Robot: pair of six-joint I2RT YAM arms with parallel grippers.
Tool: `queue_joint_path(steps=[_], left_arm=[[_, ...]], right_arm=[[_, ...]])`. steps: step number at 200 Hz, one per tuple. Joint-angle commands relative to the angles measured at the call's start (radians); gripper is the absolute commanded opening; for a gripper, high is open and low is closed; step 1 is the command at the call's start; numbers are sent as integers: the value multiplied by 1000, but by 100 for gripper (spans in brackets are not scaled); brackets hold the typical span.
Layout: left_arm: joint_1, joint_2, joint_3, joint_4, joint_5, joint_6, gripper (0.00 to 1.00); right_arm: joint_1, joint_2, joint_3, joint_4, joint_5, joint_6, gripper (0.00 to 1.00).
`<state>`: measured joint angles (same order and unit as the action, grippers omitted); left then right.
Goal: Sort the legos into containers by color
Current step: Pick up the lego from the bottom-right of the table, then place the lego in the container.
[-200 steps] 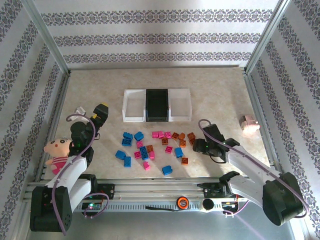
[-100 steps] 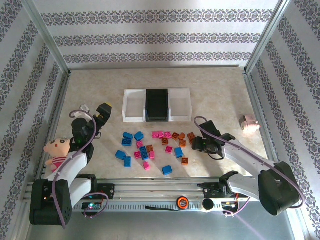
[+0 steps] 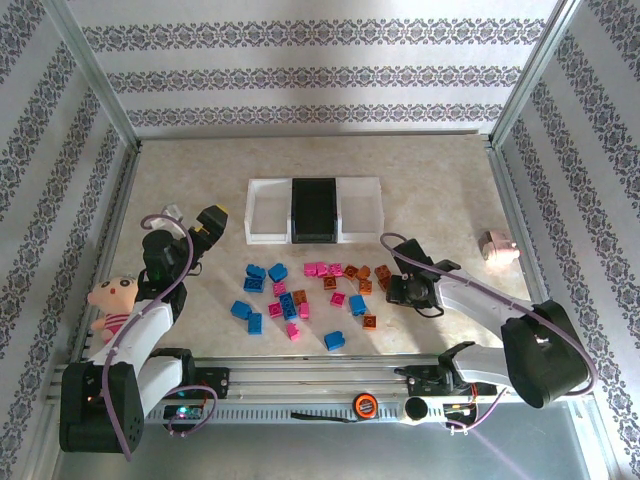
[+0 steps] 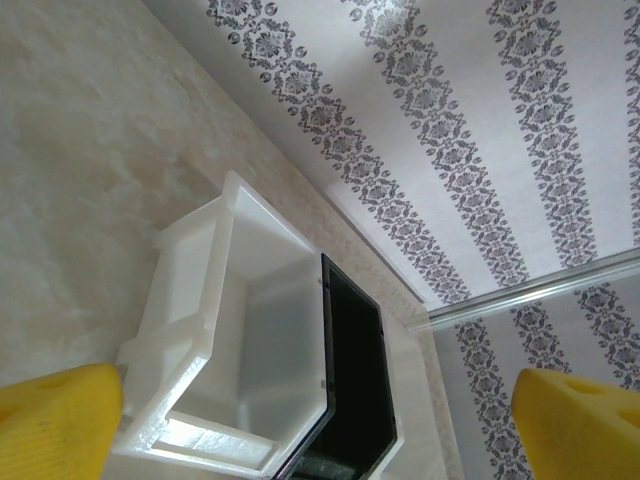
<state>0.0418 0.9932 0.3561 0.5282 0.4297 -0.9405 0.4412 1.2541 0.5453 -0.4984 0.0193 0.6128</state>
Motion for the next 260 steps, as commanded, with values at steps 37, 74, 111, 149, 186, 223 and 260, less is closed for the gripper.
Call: queue_joint_path(steps=[37, 74, 111, 149, 186, 223, 260], left_arm=[[15, -7, 34, -37, 41, 47, 99], [9, 11, 35, -33, 53, 54, 99], [5, 35, 34, -62, 67, 58, 99], [-3, 33, 37, -140, 83, 79, 100], [-24, -3, 49, -272, 35, 126, 100], [-129, -50, 121, -512, -132, 255, 98], [-275, -73, 187, -681, -304, 351, 97]], right_arm=[[34, -138, 62, -80, -9, -41, 25], [74, -189, 234, -91, -23, -113, 22], [76, 81, 499, -10, 21, -194, 22], [61, 400, 771, -9, 44, -252, 22], [32, 594, 901, -7, 81, -242, 24], [29, 669, 951, 9, 66, -233, 50], [30, 592, 885, 55, 56, -222, 64]])
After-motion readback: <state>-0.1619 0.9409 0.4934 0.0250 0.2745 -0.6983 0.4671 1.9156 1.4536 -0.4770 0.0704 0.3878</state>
